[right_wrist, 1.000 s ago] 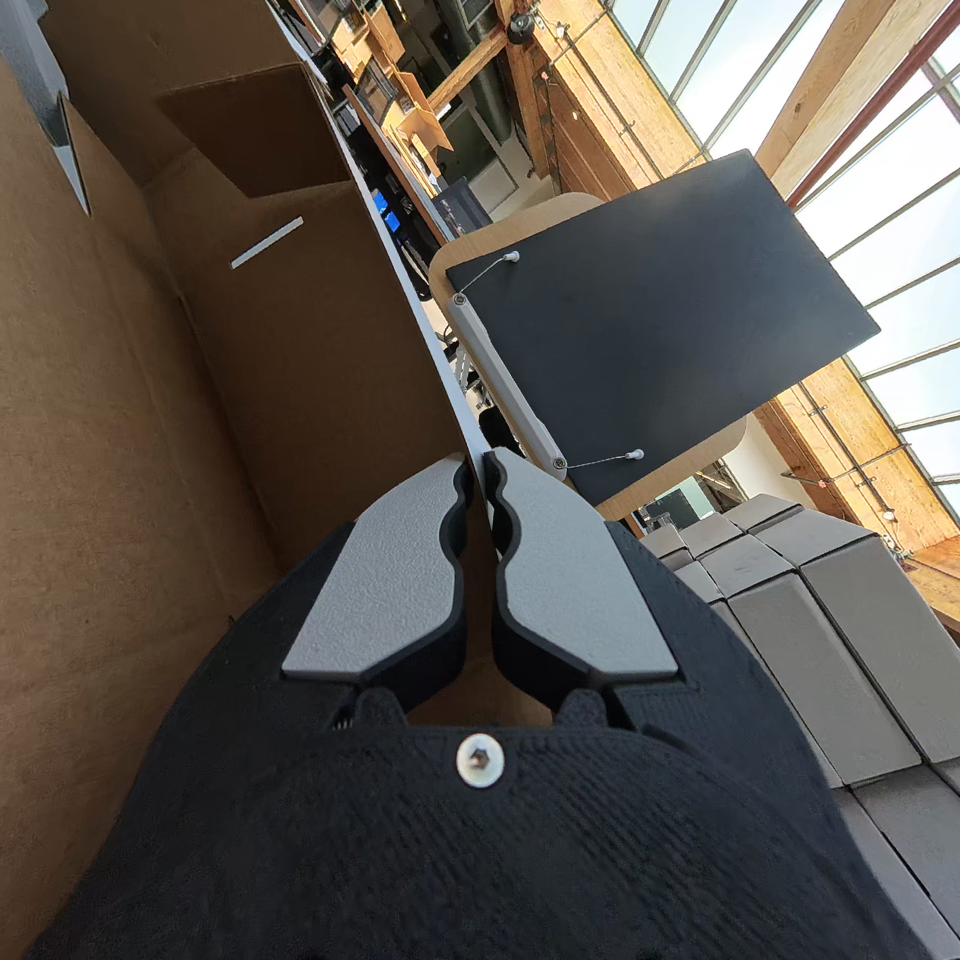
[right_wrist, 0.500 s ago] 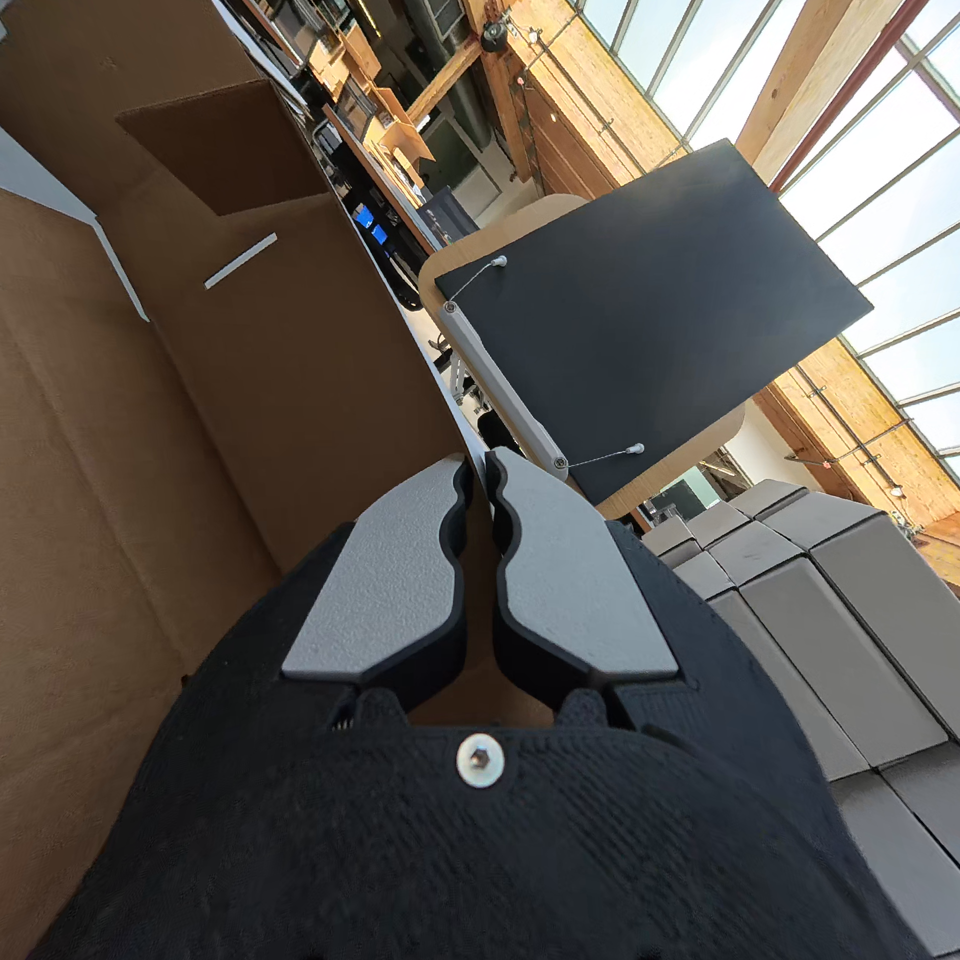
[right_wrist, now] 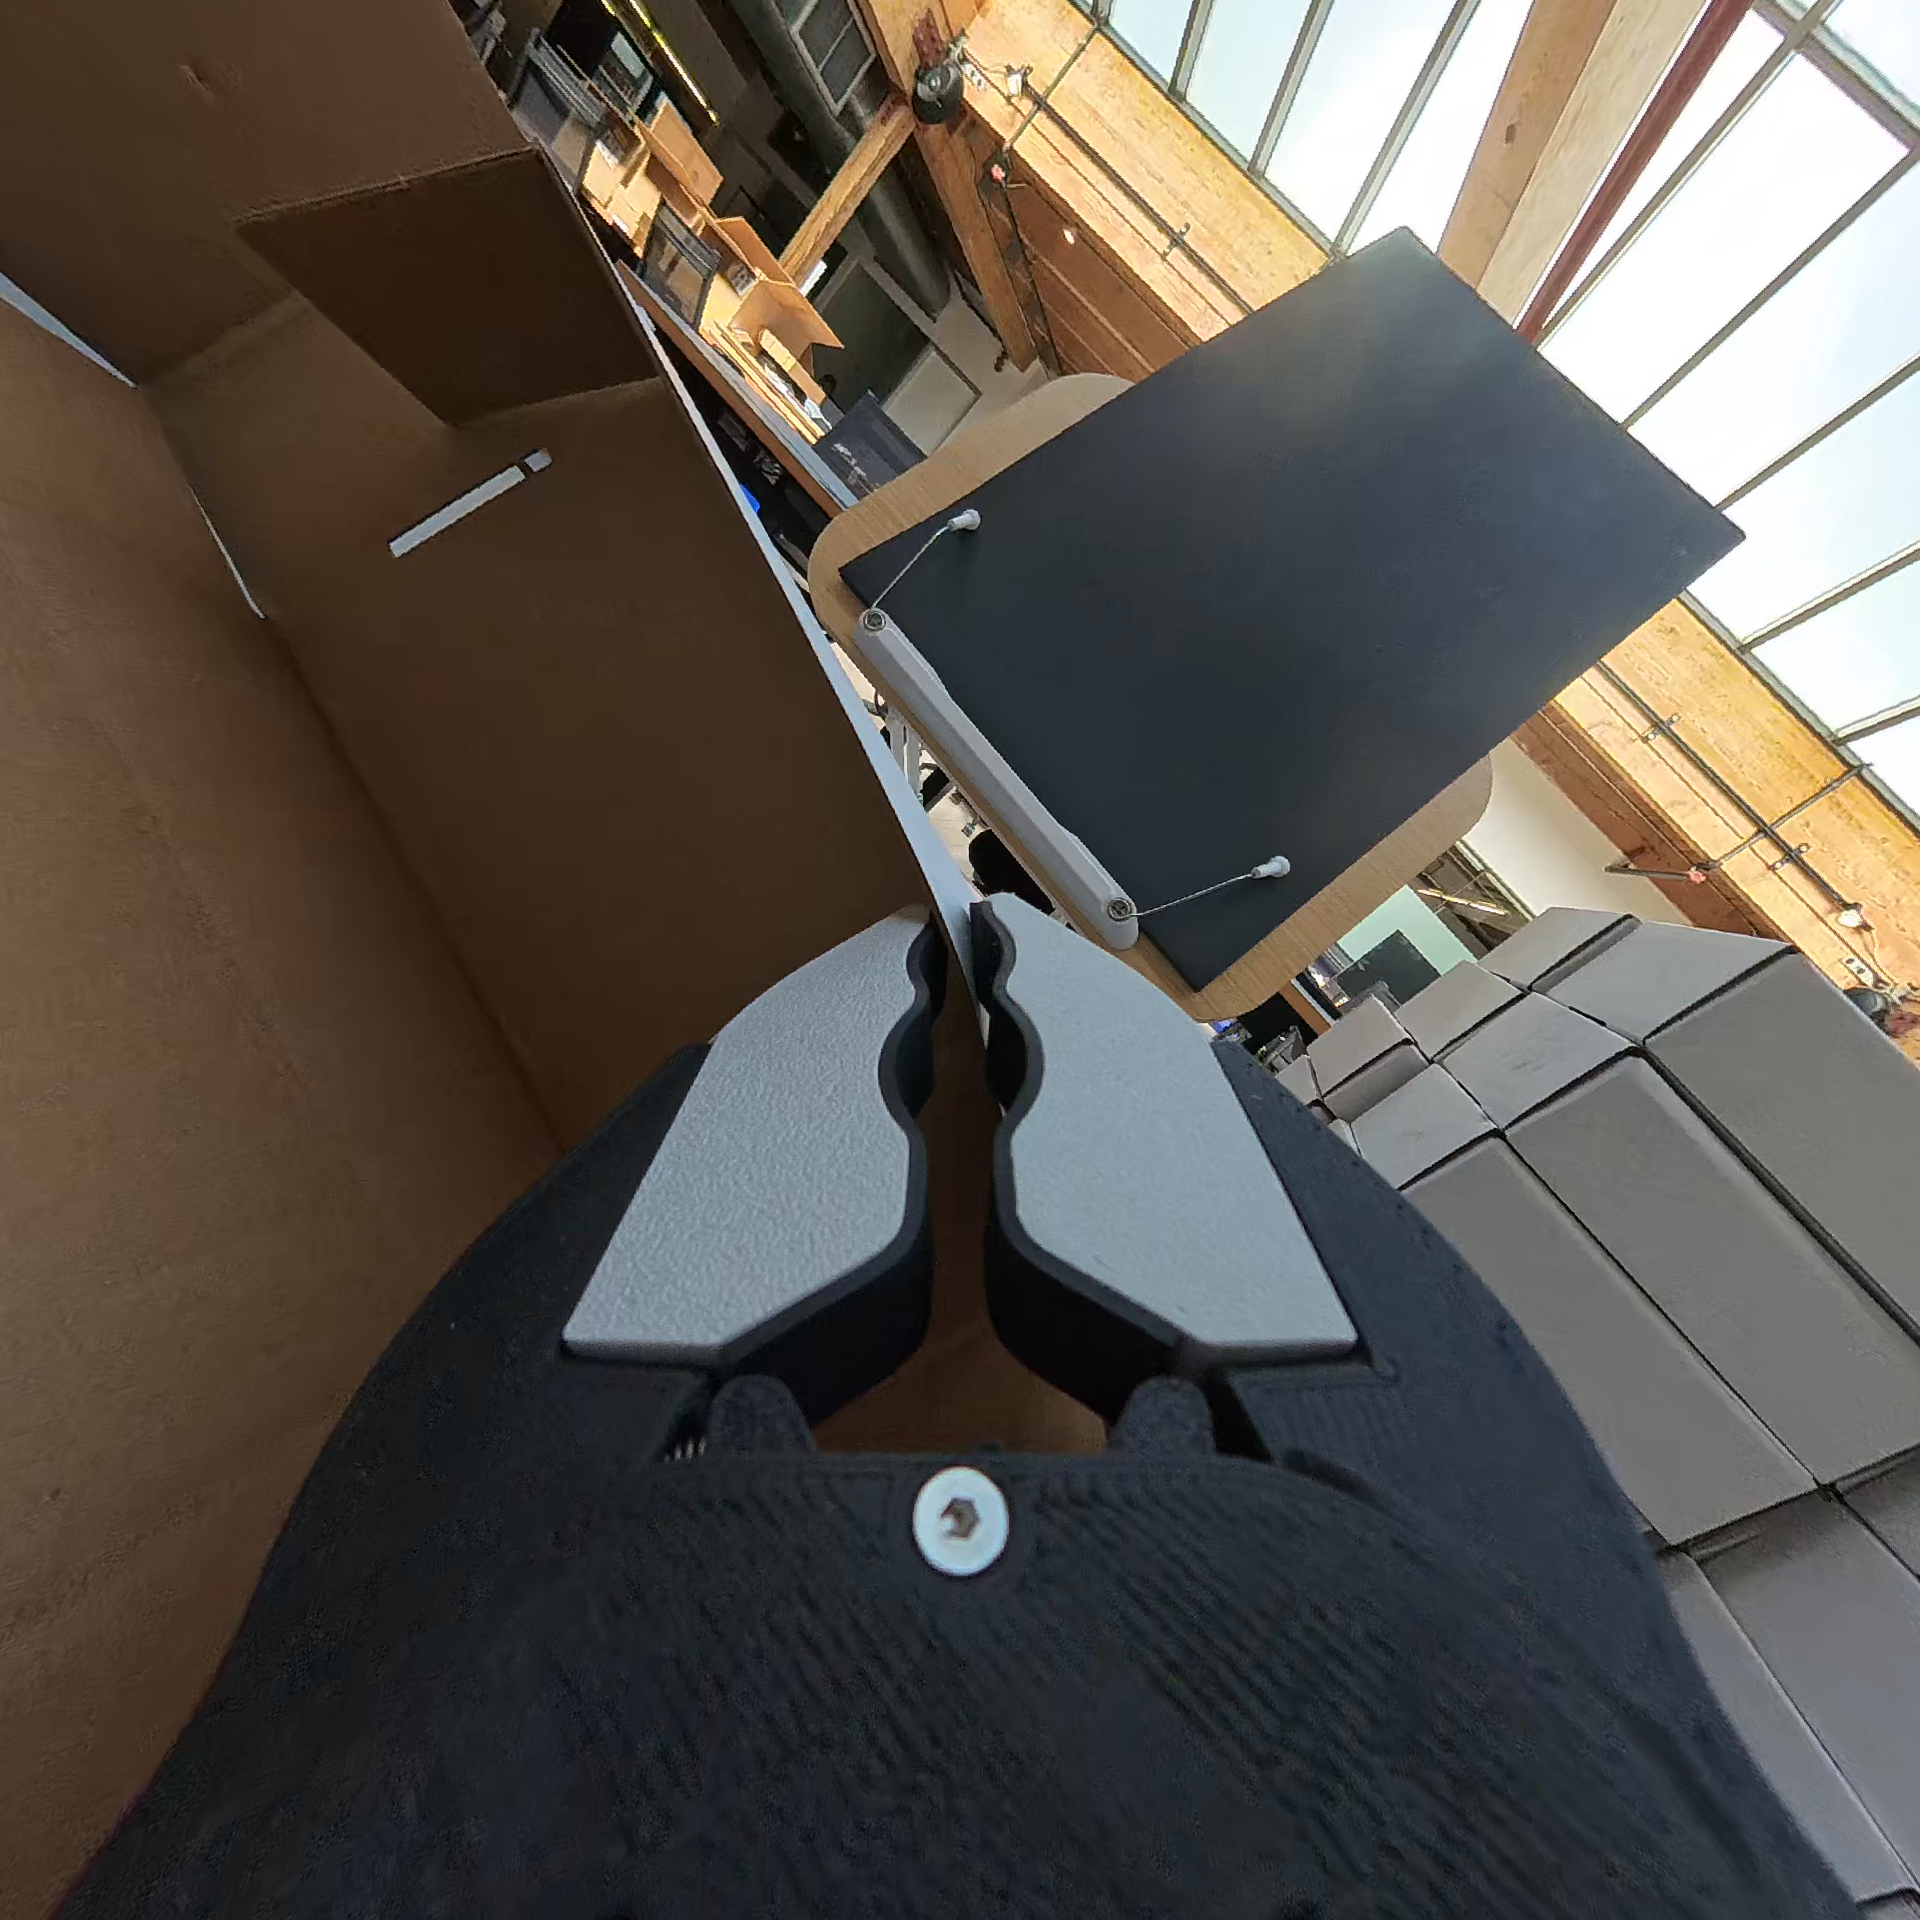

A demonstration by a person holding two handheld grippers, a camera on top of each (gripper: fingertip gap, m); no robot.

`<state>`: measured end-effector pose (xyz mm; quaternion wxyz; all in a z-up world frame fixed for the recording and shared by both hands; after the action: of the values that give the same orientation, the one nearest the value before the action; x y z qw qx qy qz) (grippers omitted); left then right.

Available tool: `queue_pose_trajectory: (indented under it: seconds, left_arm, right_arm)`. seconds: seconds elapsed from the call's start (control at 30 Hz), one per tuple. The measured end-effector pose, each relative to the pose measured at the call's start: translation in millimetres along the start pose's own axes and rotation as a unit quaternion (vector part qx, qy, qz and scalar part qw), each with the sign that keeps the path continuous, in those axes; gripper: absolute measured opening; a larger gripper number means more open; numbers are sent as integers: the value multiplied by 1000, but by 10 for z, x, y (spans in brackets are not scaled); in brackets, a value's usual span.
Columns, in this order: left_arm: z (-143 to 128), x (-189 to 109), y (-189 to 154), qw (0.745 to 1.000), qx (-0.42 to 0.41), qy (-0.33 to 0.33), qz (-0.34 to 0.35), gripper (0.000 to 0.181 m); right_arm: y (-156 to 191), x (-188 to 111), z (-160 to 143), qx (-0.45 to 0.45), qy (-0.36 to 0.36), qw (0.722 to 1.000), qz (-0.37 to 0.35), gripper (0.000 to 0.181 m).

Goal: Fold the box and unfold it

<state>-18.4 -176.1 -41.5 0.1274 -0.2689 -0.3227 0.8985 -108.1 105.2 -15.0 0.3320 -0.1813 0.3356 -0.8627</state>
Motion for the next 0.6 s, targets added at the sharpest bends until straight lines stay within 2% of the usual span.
queue_pose_trajectory:
  seconds: [0.1,0.17,0.27,0.33,0.47,0.53,0.6]
  left_arm:
    - [-42,-21,-43,997,57,-43,3,0]
    - [-45,-40,-83,994,97,-48,20,0]
    - [-37,-54,-109,992,114,-42,27,0]
    - [-45,-70,-124,994,97,-42,11,0]
    - [-92,-107,-115,996,-8,-64,-62,0]
    - [-118,-122,-99,994,-25,-74,-81,0]
    - [-160,-134,-103,993,-6,-90,-78,0]
  right_arm:
    - [-2,-8,-3,2,-1,1000,-4,5]
    - [1,-20,-8,-1,-2,1000,-8,5]
    - [15,-17,-7,-5,6,1000,-19,5]
    - [31,-9,-4,-14,15,999,-31,5]
    - [71,-18,18,-34,15,998,-41,4]
    - [84,-13,22,-38,16,998,-40,4]
    - [89,-4,21,-38,20,998,-41,4]
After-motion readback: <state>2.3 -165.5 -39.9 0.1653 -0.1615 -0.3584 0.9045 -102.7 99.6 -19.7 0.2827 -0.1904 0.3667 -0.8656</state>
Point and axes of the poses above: each gripper's, where its closed fingertips meet, x out along the fingers, z out of its top, y = z × x across the jaws, the point moved 10 cm from there along -x, back along the fingers
